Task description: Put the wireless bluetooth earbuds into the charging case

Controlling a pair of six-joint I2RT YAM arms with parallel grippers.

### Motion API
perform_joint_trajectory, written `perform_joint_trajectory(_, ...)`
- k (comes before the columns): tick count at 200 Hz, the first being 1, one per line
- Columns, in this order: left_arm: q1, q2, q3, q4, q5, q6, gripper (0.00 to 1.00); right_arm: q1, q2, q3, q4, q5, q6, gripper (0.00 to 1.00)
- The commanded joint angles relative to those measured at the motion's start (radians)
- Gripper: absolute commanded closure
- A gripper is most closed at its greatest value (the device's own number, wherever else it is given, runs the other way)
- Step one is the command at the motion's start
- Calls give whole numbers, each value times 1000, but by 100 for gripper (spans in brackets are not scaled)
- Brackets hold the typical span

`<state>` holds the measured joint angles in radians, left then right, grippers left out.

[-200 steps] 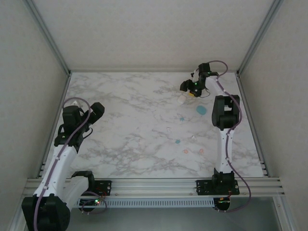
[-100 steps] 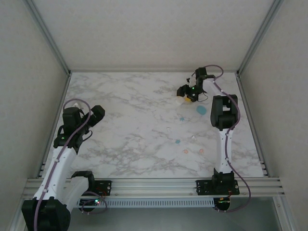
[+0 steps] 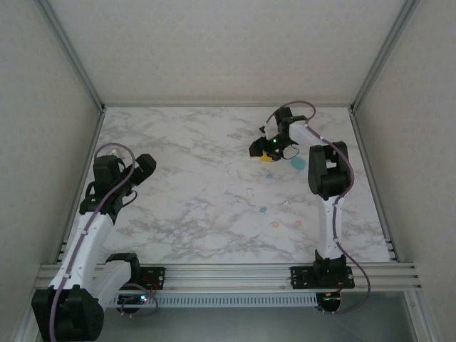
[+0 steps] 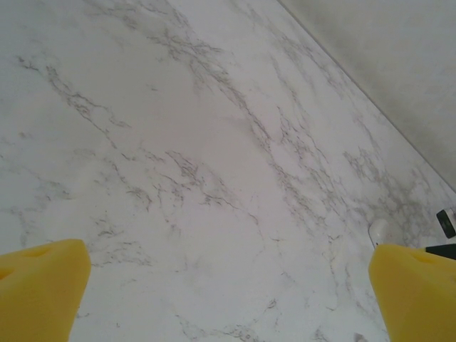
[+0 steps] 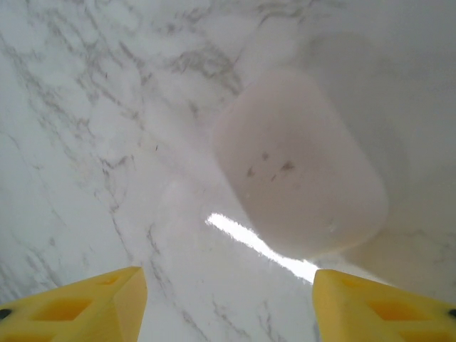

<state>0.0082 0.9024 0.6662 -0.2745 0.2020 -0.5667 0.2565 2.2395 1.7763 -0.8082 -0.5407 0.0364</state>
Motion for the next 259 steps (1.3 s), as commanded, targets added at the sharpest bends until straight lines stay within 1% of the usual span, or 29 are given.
perform_joint_trajectory(1, -8, -12, 31, -20, 20, 26, 0, 1, -98, -29, 40, 186, -85, 36)
perform_joint_trajectory(6, -7, -13, 31, -20, 21, 28, 0, 0, -115, -50, 82, 225, -114, 36)
perform_joint_trajectory(14, -8, -13, 33, -20, 27, 32, 0, 0, -142, -92, 156, 251, -162, 34)
perform_joint_trajectory(27, -8, -12, 38, -19, 41, 39, 0, 2, -182, -176, 287, 232, -291, 32)
perform_joint_trajectory(35, -8, -11, 40, -19, 52, 46, 0, 3, -193, -209, 335, 209, -363, 31)
perform_joint_trajectory(47, -8, -12, 43, -21, 63, 54, 0, 12, -182, -210, 342, 212, -466, 31)
perform_joint_trajectory(74, -8, -14, 39, -35, 68, 67, 0, 40, -136, -174, 290, 230, -589, 28)
perform_joint_trajectory(97, -8, -16, 30, -38, 62, 72, 0, 54, -110, -166, 282, 249, -618, 25)
perform_joint_trajectory(116, -8, -14, 30, -37, 57, 74, 0, 64, -92, -160, 267, 233, -637, 25)
perform_joint_trajectory(145, -8, -3, 33, -32, 56, 75, 0, 73, -54, -131, 270, 300, -618, 24)
perform_joint_trajectory(170, -8, 8, 39, -35, 55, 83, 0, 74, -19, -96, 243, 312, -616, 25)
perform_joint_trajectory(206, -7, 16, 37, -34, 56, 86, 0, 81, 8, -80, 218, 300, -609, 32)
perform_joint_trajectory(216, -8, 17, 34, -30, 57, 83, 0, 83, 7, -90, 224, 294, -612, 35)
perform_joint_trajectory(246, -8, 22, 27, -20, 61, 76, 0, 87, 12, -111, 242, 303, -621, 41)
perform_joint_trajectory(259, -8, 23, 27, -17, 66, 73, 0, 90, 10, -119, 249, 304, -624, 46)
